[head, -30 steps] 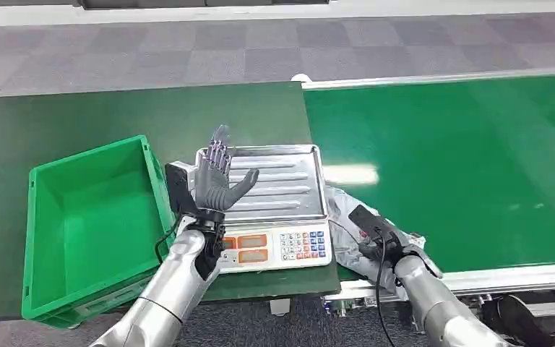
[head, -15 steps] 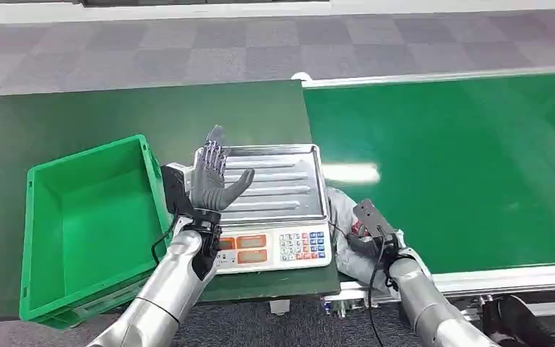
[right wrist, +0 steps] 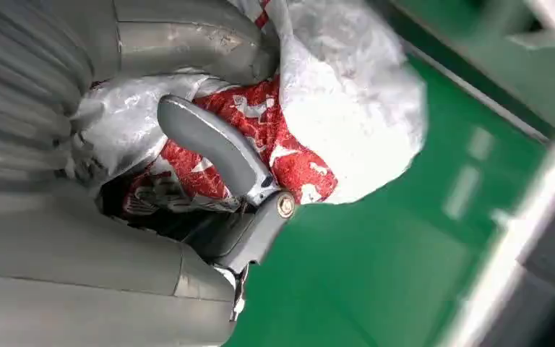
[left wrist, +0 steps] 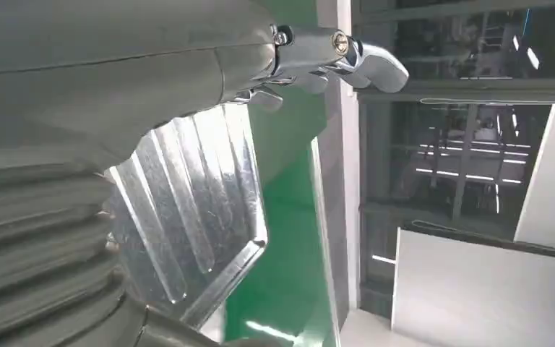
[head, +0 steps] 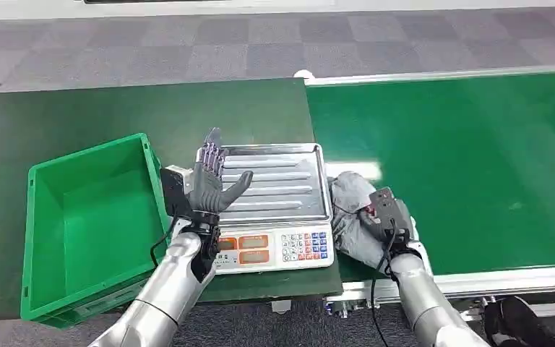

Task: Moved the parcel from conveyor to table for the left to box.

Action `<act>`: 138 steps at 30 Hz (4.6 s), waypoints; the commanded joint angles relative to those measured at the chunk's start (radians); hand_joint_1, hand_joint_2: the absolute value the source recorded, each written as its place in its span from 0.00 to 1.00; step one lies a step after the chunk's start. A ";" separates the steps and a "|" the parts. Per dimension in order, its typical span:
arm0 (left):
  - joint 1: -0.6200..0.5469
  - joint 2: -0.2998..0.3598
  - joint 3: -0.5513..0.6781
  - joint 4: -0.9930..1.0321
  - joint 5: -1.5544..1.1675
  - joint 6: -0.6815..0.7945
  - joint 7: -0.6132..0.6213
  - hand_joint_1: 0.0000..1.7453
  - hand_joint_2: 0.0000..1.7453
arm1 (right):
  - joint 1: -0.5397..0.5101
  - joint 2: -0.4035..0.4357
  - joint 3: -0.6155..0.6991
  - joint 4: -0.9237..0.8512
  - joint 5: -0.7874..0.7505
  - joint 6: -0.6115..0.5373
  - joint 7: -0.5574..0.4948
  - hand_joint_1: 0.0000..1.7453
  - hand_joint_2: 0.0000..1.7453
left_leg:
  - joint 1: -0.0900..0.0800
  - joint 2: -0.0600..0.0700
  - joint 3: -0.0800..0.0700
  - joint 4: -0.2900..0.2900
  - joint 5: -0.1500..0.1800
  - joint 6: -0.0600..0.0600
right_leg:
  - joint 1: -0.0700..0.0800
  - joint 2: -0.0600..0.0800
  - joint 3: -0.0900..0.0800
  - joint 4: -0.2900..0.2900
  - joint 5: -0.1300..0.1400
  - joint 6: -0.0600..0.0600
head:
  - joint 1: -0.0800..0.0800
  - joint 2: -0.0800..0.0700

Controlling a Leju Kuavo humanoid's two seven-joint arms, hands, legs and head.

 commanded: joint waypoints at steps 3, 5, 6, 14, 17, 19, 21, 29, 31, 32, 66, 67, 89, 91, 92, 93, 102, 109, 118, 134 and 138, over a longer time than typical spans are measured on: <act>-0.019 0.036 0.018 0.042 0.002 0.008 -0.016 0.00 1.00 | 0.045 -0.062 0.093 -0.415 -0.071 -0.070 -0.012 1.00 1.00 | -0.002 -0.001 -0.001 0.000 0.000 0.001 | -0.001 0.001 -0.002 0.000 0.000 0.000 | 0.000 0.000; -0.020 0.036 0.018 0.042 0.002 0.009 -0.018 0.00 1.00 | 0.056 -0.062 0.101 -0.457 -0.067 -0.095 -0.008 1.00 1.00 | -0.002 -0.001 -0.001 -0.001 0.000 0.001 | -0.001 0.002 -0.002 0.000 0.000 0.000 | 0.000 0.000; -0.020 0.035 0.017 0.041 0.003 0.010 -0.018 0.00 1.00 | 0.065 -0.062 0.104 -0.481 -0.066 -0.105 -0.009 1.00 1.00 | -0.002 -0.001 -0.001 -0.001 0.000 0.001 | -0.001 0.001 -0.002 0.000 0.000 0.000 | 0.000 0.000; -0.028 0.026 0.007 0.056 0.000 -0.003 -0.018 0.00 1.00 | 0.041 -0.051 0.170 -0.404 -0.019 -0.040 0.071 1.00 1.00 | -0.002 -0.001 0.000 -0.001 0.000 0.002 | -0.001 0.001 -0.001 -0.001 0.000 0.001 | 0.000 0.000; -0.042 0.021 0.004 0.066 0.001 -0.012 -0.015 0.00 1.00 | 0.005 -0.015 0.200 -0.298 -0.011 -0.031 0.072 1.00 1.00 | -0.002 -0.001 0.001 -0.002 0.001 0.002 | -0.001 0.004 0.000 -0.002 0.001 0.001 | 0.000 0.000; -0.049 0.012 0.000 0.067 0.001 -0.014 -0.012 0.00 1.00 | -0.002 0.008 0.210 -0.247 -0.013 -0.043 0.072 1.00 1.00 | -0.002 0.000 0.000 -0.001 0.000 0.002 | -0.001 0.003 -0.001 -0.001 0.001 0.001 | 0.000 0.000; -0.056 0.006 -0.006 0.073 0.002 -0.014 -0.006 0.00 1.00 | -0.021 0.029 0.246 -0.189 -0.010 -0.022 0.067 1.00 1.00 | -0.002 -0.002 0.000 -0.002 0.001 0.002 | -0.001 0.002 0.000 -0.001 0.001 0.001 | 0.000 0.000; -0.074 -0.001 -0.013 0.103 0.006 -0.014 -0.003 0.00 1.00 | -0.090 0.083 0.335 -0.112 -0.004 0.010 0.073 1.00 1.00 | -0.002 0.000 -0.001 -0.001 0.001 0.001 | -0.001 0.003 -0.003 0.001 0.000 0.001 | 0.000 0.000; -0.076 -0.002 -0.015 0.105 0.006 -0.016 -0.003 0.00 1.00 | -0.099 0.088 0.346 -0.109 -0.009 0.022 0.076 1.00 1.00 | -0.002 -0.001 -0.001 -0.001 0.001 0.001 | -0.001 0.002 -0.002 0.001 0.000 0.001 | 0.000 0.000; -0.081 -0.003 -0.018 0.112 0.006 -0.020 0.000 0.00 1.00 | -0.099 0.089 0.355 -0.113 -0.013 0.027 0.077 1.00 1.00 | -0.002 -0.001 -0.001 -0.001 0.001 0.001 | -0.001 0.002 -0.002 0.001 0.000 0.001 | 0.000 0.000; -0.123 -0.006 -0.057 0.170 -0.013 -0.008 -0.021 0.00 1.00 | -0.344 0.097 0.381 0.118 -0.095 0.204 0.125 1.00 1.00 | -0.002 -0.002 -0.003 0.000 0.002 0.001 | -0.001 0.000 -0.004 0.002 0.000 0.000 | 0.000 0.000; -0.122 -0.005 -0.056 0.169 -0.012 -0.007 -0.022 0.00 1.00 | -0.350 0.100 0.377 0.122 -0.101 0.210 0.123 1.00 1.00 | -0.003 -0.003 -0.002 0.000 0.002 0.001 | -0.002 0.001 -0.004 0.002 0.000 0.001 | 0.000 0.000; -0.086 0.023 -0.030 0.105 -0.008 0.053 -0.054 0.00 1.00 | -0.412 0.170 0.466 0.193 -0.060 0.242 0.099 0.00 1.00 | -0.002 -0.002 -0.003 0.000 0.002 0.001 | -0.001 0.000 -0.004 0.002 0.000 0.000 | 0.000 0.000; -0.084 0.023 -0.030 0.102 -0.008 0.053 -0.054 0.00 1.00 | -0.406 0.160 0.468 0.183 -0.056 0.222 0.091 0.00 1.00 | -0.002 -0.003 -0.003 -0.001 0.002 0.001 | -0.001 0.000 -0.003 0.002 0.000 0.001 | 0.000 0.000; -0.084 0.023 -0.029 0.101 -0.008 0.053 -0.054 0.00 1.00 | -0.403 0.155 0.464 0.178 -0.059 0.215 0.088 0.00 1.00 | -0.002 -0.004 -0.002 -0.001 0.003 0.002 | -0.002 0.001 -0.003 0.001 0.000 0.001 | 0.000 0.000; -0.084 0.022 -0.029 0.101 -0.008 0.052 -0.054 0.00 1.00 | -0.402 0.150 0.460 0.174 -0.062 0.213 0.085 0.00 1.00 | -0.002 -0.004 -0.002 -0.001 0.002 0.001 | -0.002 0.000 -0.003 0.001 0.000 0.001 | 0.000 0.000; -0.075 0.023 -0.024 0.087 -0.011 0.058 -0.056 0.00 1.00 | -0.375 0.101 0.407 0.138 -0.089 0.147 0.059 0.00 1.00 | -0.002 -0.005 -0.003 -0.001 0.003 0.001 | -0.001 -0.002 -0.003 0.001 0.000 0.001 | 0.000 0.000; -0.080 0.024 -0.032 0.111 -0.027 0.061 -0.058 0.00 1.00 | -0.340 0.095 0.312 0.133 -0.205 0.205 -0.003 0.00 1.00 | -0.002 -0.006 -0.002 -0.002 0.003 0.002 | -0.001 -0.002 -0.002 0.000 0.000 0.001 | 0.000 0.000; -0.099 0.036 -0.087 0.171 -0.156 0.108 -0.068 0.00 1.00 | -0.311 0.099 0.219 0.134 -0.302 0.151 -0.083 0.00 1.00 | -0.002 -0.006 -0.002 -0.002 0.003 0.001 | -0.001 -0.003 -0.002 0.000 0.000 0.001 | 0.000 0.000; -0.499 0.018 -0.399 0.641 -0.847 0.130 0.191 0.00 1.00 | -0.282 0.091 0.178 0.080 -0.397 0.225 -0.126 0.00 1.00 | -0.002 -0.006 -0.006 0.002 0.003 0.001 | -0.001 -0.003 -0.006 0.003 0.000 0.000 | 0.000 0.000; -0.553 0.004 -0.461 0.684 -0.935 0.049 0.257 0.00 1.00 | -0.294 0.093 0.180 0.063 -0.411 0.244 -0.127 0.00 1.00 | -0.002 -0.006 -0.006 0.002 0.003 0.001 | -0.001 -0.002 -0.006 0.004 0.000 0.001 | 0.000 0.000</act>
